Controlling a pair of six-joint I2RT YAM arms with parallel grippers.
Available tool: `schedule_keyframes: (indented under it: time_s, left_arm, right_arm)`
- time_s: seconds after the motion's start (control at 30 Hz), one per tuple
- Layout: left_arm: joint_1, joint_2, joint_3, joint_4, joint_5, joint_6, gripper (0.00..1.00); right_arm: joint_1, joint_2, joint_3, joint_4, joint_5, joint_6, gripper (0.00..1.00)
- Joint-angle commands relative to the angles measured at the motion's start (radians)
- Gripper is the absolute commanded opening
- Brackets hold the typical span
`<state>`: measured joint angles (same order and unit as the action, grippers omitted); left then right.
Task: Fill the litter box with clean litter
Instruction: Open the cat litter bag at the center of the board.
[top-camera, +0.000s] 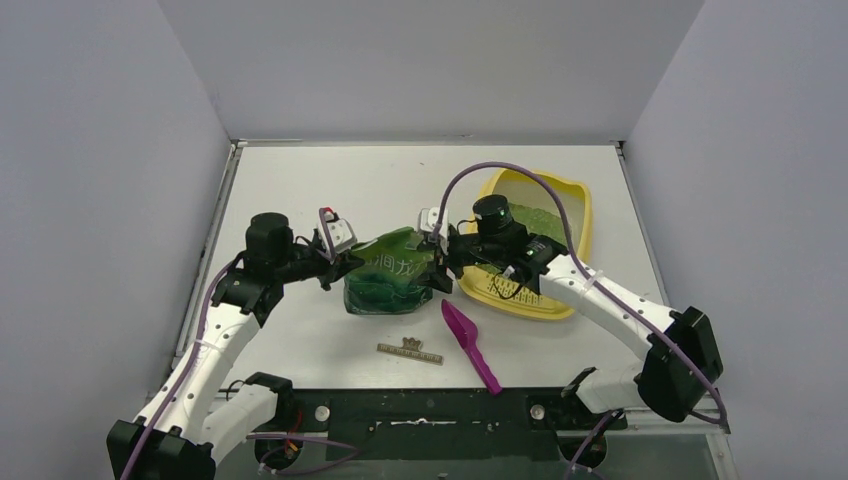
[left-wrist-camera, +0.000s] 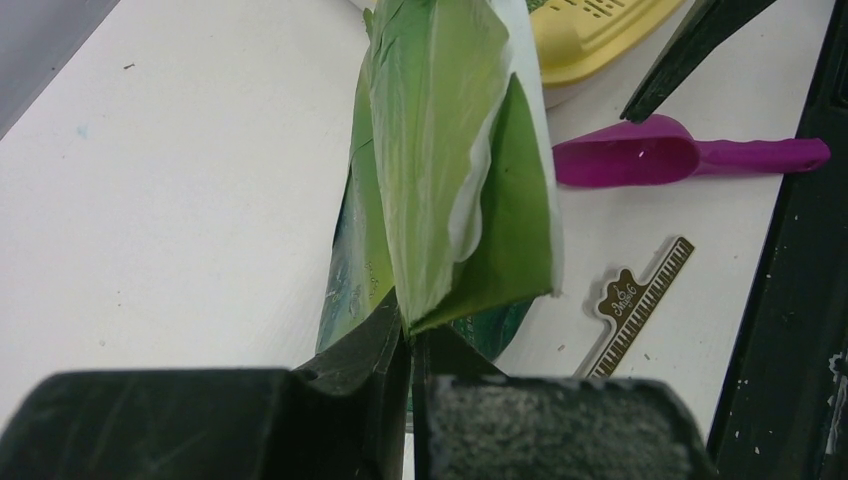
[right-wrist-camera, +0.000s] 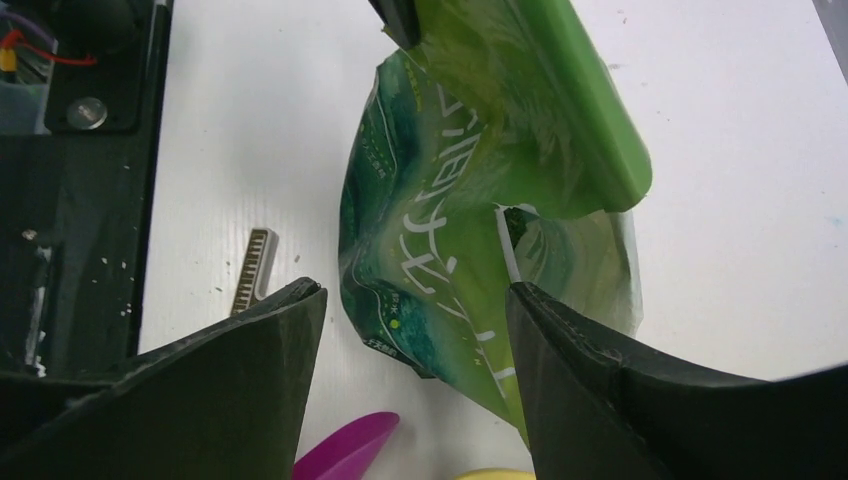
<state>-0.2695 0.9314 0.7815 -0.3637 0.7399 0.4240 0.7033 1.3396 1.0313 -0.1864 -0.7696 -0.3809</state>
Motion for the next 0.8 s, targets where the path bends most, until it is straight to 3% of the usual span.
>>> schedule_keyframes:
  time_s: [0.0,0.27,0.47,0.67,0.77]
  left_arm:
    - [-0.006,0.007,0.028,-0.035,-0.003,0.019,0.00]
    - [-0.008,0.007,0.031,-0.043,-0.004,0.025,0.00]
    - [-0.010,0.007,0.033,-0.048,-0.007,0.029,0.00]
    - [-0.010,0.005,0.032,-0.048,-0.008,0.030,0.00]
    - [-0.010,0.007,0.036,-0.052,-0.005,0.023,0.00]
  right_arm:
    - [-0.003,0.024,0.044,0.026,0.019,-0.128,0.67]
    - [-0.004,0.106,0.111,-0.021,-0.004,-0.131,0.66]
    - [-0.007,0.060,0.088,0.055,-0.002,-0.095,0.66]
    - [-0.040,0.136,0.099,0.056,-0.120,-0.042,0.66]
    - [-0.057,0.182,0.132,0.023,-0.185,-0.007,0.58]
